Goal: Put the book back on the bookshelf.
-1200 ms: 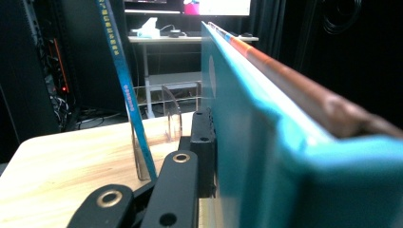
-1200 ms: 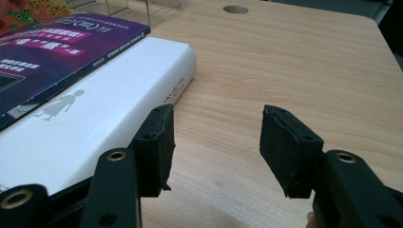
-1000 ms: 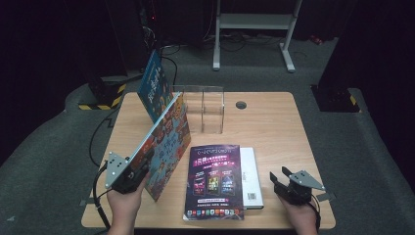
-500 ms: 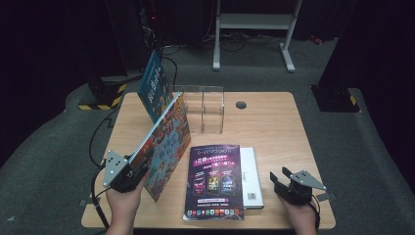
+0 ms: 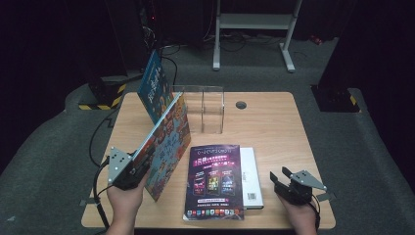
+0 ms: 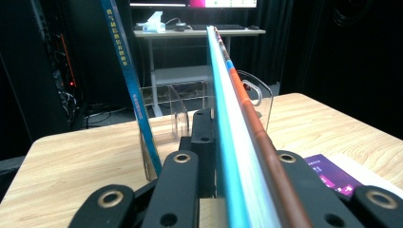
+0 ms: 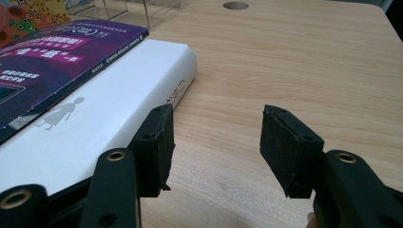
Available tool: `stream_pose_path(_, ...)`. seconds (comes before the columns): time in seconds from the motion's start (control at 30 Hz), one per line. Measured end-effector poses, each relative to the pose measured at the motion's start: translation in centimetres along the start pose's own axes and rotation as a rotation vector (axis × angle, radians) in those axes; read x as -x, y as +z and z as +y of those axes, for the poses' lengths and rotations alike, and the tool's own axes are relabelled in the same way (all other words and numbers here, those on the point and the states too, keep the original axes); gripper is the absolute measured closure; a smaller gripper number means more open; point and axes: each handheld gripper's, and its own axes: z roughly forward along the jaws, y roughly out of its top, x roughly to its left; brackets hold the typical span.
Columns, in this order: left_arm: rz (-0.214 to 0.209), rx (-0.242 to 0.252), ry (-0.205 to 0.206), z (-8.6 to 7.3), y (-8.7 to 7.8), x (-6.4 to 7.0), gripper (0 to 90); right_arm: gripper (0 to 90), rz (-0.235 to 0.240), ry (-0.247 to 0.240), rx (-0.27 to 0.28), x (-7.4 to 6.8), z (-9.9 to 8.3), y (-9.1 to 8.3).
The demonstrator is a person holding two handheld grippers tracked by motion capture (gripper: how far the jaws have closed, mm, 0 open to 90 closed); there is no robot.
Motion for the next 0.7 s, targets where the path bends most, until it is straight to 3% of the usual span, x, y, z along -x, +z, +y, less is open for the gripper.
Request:
stream_pose_path(0.13, 0.000, 0.002, -0.019, -0.01, 0.00, -0.04, 80.3, 45.6, 0.002, 0.000, 0.000, -0.08, 0.01, -0.02)
stream_pose_path(0.47, -0.007, -0.003, -0.011, 0.06, 0.04, -0.06, 80.7, 45.5, 0.003, -0.011, -0.003, -0.24, -0.05, -0.02)
stream_pose_path(0.6, -0.012, -0.008, 0.012, 0.20, 0.12, 0.31, 80.8, 45.4, 0.003, -0.010, -0.006, -0.24, -0.10, 0.04)
stream_pose_path(0.7, -0.004, -0.025, -0.004, 0.68, 0.33, 0.41, 80.8, 45.5, 0.003, -0.009, -0.007, -0.24, -0.10, 0.04)
